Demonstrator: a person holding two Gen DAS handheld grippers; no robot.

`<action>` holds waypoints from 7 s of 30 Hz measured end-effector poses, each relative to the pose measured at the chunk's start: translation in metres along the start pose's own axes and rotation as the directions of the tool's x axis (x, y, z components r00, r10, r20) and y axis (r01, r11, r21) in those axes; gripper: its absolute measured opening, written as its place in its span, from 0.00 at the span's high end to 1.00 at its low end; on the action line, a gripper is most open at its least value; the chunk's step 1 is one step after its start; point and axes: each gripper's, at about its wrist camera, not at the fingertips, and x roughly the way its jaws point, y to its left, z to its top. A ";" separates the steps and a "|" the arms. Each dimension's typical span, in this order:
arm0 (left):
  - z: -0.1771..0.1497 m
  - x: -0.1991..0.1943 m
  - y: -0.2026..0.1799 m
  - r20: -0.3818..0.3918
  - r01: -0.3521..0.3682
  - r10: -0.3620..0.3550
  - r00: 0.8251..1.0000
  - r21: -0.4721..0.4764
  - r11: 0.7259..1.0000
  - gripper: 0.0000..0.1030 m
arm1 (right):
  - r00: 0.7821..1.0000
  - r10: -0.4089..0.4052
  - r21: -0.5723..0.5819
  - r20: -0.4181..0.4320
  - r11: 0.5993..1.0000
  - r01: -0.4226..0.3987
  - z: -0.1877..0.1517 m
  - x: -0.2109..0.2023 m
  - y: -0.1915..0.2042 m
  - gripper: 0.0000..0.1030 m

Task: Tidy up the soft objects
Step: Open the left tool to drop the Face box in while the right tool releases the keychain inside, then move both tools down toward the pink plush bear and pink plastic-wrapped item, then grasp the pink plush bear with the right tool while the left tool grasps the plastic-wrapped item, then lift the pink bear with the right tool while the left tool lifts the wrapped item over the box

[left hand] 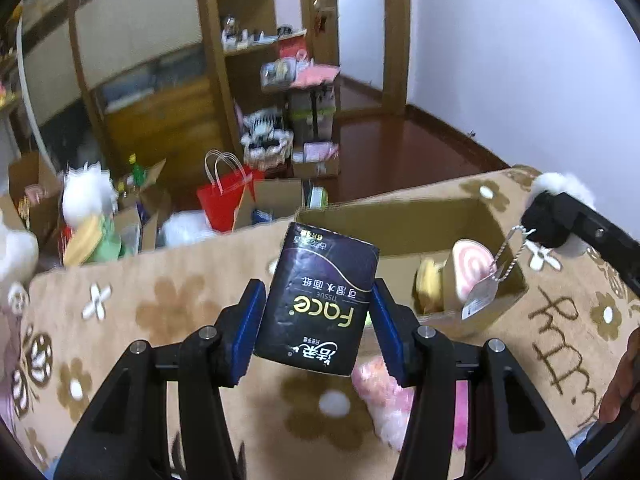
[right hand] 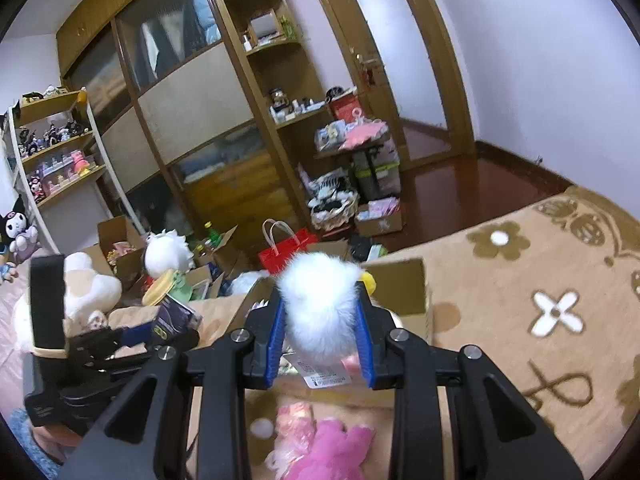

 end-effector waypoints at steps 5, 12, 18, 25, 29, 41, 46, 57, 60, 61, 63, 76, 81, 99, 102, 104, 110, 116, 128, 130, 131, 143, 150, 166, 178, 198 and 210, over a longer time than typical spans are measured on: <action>0.018 0.008 -0.009 0.062 -0.009 0.008 0.998 0.018 1.000 0.50 | 0.999 -0.036 -0.029 0.029 0.999 0.037 0.008 0.008 0.000 0.68; 0.030 0.033 -0.016 0.072 -0.002 -0.002 0.997 0.050 0.999 0.50 | 0.998 -0.046 -0.057 0.050 0.997 0.049 0.017 0.023 0.001 0.68; 0.029 0.057 -0.018 0.049 0.022 -0.024 0.998 0.041 0.999 0.50 | 0.997 -0.063 -0.104 0.050 0.992 0.068 0.018 0.040 0.009 0.68; 0.023 0.069 -0.019 0.033 0.052 -0.053 0.998 0.051 0.997 0.50 | 0.998 -0.061 -0.110 0.018 0.992 0.063 0.014 0.056 0.006 0.67; 0.019 0.077 -0.017 0.019 0.062 -0.063 0.998 0.049 0.997 0.50 | 0.999 -0.051 -0.088 -0.009 0.995 0.050 0.010 0.067 0.002 0.67; 0.013 0.094 -0.006 -0.039 0.063 -0.062 0.997 0.027 0.998 0.50 | 0.989 -0.051 -0.078 -0.136 0.996 0.040 -0.017 0.094 -0.004 0.63; 0.013 0.094 -0.004 -0.054 0.080 -0.079 0.995 0.003 0.997 0.46 | 0.986 -0.060 -0.077 -0.154 0.996 0.048 -0.023 0.094 -0.006 0.63; 0.007 0.071 0.011 -0.057 0.068 -0.070 0.996 -0.042 0.997 0.13 | 0.985 -0.063 -0.011 -0.163 0.998 0.062 -0.023 0.064 -0.009 0.25; 0.004 0.061 0.015 -0.061 0.064 -0.067 0.996 -0.051 0.997 0.10 | 0.986 -0.074 -0.009 -0.153 0.997 0.073 -0.020 0.049 -0.006 0.13; 0.002 0.056 0.016 -0.060 0.063 -0.066 0.996 -0.053 0.997 0.09 | 0.986 -0.080 -0.011 -0.147 0.997 0.079 -0.019 0.043 -0.005 0.09; -0.001 0.048 0.016 -0.060 0.063 -0.066 0.996 -0.054 0.997 0.06 | 0.986 -0.088 -0.017 -0.141 0.996 0.086 -0.017 0.035 -0.002 0.04; -0.029 0.020 0.009 -0.140 0.078 -0.083 0.987 -0.041 0.996 0.04 | 0.979 -0.114 -0.032 -0.171 0.993 0.110 -0.032 -0.004 0.010 0.00; -0.038 0.025 0.007 -0.185 0.073 -0.079 0.980 -0.040 0.997 0.04 | 0.971 -0.116 -0.030 -0.209 0.993 0.112 -0.045 -0.004 0.011 0.00; -0.057 0.070 -0.002 -0.327 0.064 -0.074 0.942 -0.044 0.997 0.04 | 0.935 -0.143 -0.035 -0.324 0.990 0.139 -0.082 0.029 0.002 0.00; -0.059 0.076 -0.007 -0.339 0.064 -0.076 0.938 -0.047 0.997 0.04 | 0.928 -0.148 -0.041 -0.343 0.989 0.143 -0.088 0.035 0.000 0.00; -0.060 0.081 -0.008 -0.345 0.055 -0.066 0.936 -0.044 0.998 0.04 | 0.921 -0.154 -0.043 -0.357 0.988 0.148 -0.091 0.040 -0.001 0.00; -0.061 0.095 -0.010 -0.375 0.060 -0.078 0.924 -0.060 0.996 0.04 | 0.900 -0.149 -0.019 -0.409 0.988 0.154 -0.104 0.054 -0.009 0.00; -0.063 0.106 -0.014 -0.397 0.070 -0.089 0.913 -0.062 0.996 0.04 | 0.881 -0.157 -0.025 -0.447 0.986 0.163 -0.114 0.066 -0.012 0.00; -0.076 0.138 -0.023 -0.477 0.078 -0.101 0.873 -0.068 0.995 0.04 | 0.855 -0.144 -0.017 -0.498 0.988 0.156 -0.126 0.081 -0.017 0.00; -0.079 0.146 -0.022 -0.501 0.082 -0.113 0.858 -0.084 0.993 0.04 | 0.849 -0.141 -0.019 -0.509 0.988 0.152 -0.128 0.085 -0.016 0.00; -0.080 0.148 -0.023 -0.508 0.083 -0.116 0.854 -0.088 0.993 0.04 | 0.846 -0.138 -0.019 -0.515 0.989 0.149 -0.130 0.086 -0.016 0.00; -0.086 0.174 -0.027 -0.575 0.105 -0.132 0.807 -0.080 0.991 0.05 | 0.802 -0.130 -0.026 -0.583 0.990 0.142 -0.146 0.102 -0.017 0.00; -0.090 0.183 -0.028 -0.596 0.112 -0.159 0.787 -0.116 0.987 0.15 | 0.795 -0.137 -0.039 -0.591 0.989 0.142 -0.148 0.103 -0.014 0.00; -0.093 0.179 -0.037 -0.584 0.087 -0.149 0.798 -0.134 0.987 0.43 | 0.773 -0.185 -0.107 -0.607 0.983 0.151 -0.151 0.101 -0.014 0.15; -0.096 0.186 -0.039 -0.621 0.086 -0.144 0.771 -0.122 0.989 0.31 | 0.769 -0.181 -0.102 -0.613 0.983 0.150 -0.150 0.100 -0.019 0.15; -0.104 0.157 -0.034 -0.593 0.058 -0.180 0.784 -0.220 0.974 0.65 | 0.764 -0.197 -0.138 -0.614 0.980 0.141 -0.157 0.105 -0.009 0.25; -0.097 0.114 -0.020 -0.488 0.104 -0.207 0.848 -0.231 0.967 0.83 | 0.818 -0.160 -0.122 -0.553 0.986 0.111 -0.145 0.085 -0.005 0.51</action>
